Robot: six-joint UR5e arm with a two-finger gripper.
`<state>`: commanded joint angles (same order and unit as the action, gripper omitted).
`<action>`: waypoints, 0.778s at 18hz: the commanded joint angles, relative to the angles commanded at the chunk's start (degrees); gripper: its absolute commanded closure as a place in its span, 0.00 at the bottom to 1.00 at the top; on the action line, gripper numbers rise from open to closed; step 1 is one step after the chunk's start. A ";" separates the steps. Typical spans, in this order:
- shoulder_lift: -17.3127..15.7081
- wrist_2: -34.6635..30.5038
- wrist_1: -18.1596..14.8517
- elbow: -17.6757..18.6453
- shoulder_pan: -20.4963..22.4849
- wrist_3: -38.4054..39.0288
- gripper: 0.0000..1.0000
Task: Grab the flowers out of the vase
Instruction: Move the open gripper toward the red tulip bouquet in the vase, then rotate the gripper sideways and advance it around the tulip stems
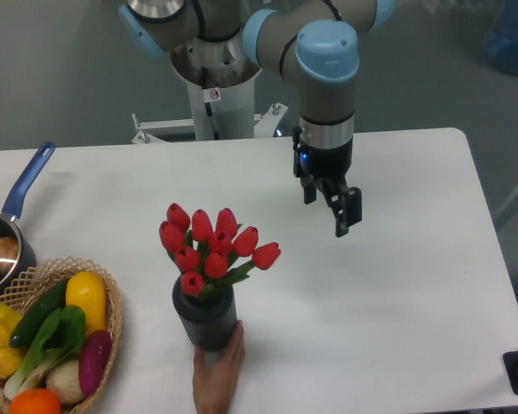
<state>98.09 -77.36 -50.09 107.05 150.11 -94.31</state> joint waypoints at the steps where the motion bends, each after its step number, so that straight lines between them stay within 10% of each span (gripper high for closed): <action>1: 0.00 1.06 -0.18 0.09 0.26 0.09 0.00; 14: 0.00 12.14 -2.46 4.13 2.38 0.09 0.00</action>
<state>98.09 -65.22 -52.55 111.18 152.49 -94.22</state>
